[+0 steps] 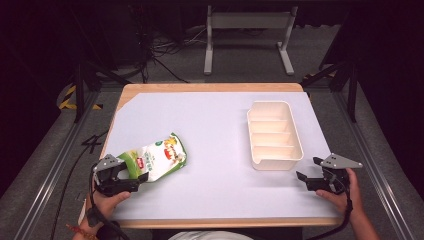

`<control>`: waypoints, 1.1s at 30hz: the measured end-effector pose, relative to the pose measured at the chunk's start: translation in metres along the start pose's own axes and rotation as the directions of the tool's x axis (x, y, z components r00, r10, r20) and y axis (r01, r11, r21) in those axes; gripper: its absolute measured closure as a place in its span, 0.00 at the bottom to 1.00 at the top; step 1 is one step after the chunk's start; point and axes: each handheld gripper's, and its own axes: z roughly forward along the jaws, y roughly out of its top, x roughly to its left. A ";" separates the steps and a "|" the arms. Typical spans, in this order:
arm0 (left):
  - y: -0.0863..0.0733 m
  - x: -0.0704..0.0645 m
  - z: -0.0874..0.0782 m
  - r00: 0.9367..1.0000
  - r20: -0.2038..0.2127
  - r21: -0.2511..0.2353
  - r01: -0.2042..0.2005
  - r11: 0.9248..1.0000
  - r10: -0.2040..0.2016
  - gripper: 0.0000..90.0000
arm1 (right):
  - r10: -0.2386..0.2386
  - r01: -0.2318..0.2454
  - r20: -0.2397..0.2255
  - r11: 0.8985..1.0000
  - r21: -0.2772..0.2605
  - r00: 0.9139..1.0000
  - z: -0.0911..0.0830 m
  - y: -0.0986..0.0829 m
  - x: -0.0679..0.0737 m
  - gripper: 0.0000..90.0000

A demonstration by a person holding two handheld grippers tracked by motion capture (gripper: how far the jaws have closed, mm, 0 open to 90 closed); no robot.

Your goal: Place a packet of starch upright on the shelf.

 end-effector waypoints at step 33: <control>0.099 -0.010 0.038 0.972 0.014 -0.054 -0.232 0.971 0.233 0.97 | -0.007 0.007 0.007 1.000 0.007 1.000 0.001 0.000 0.001 0.17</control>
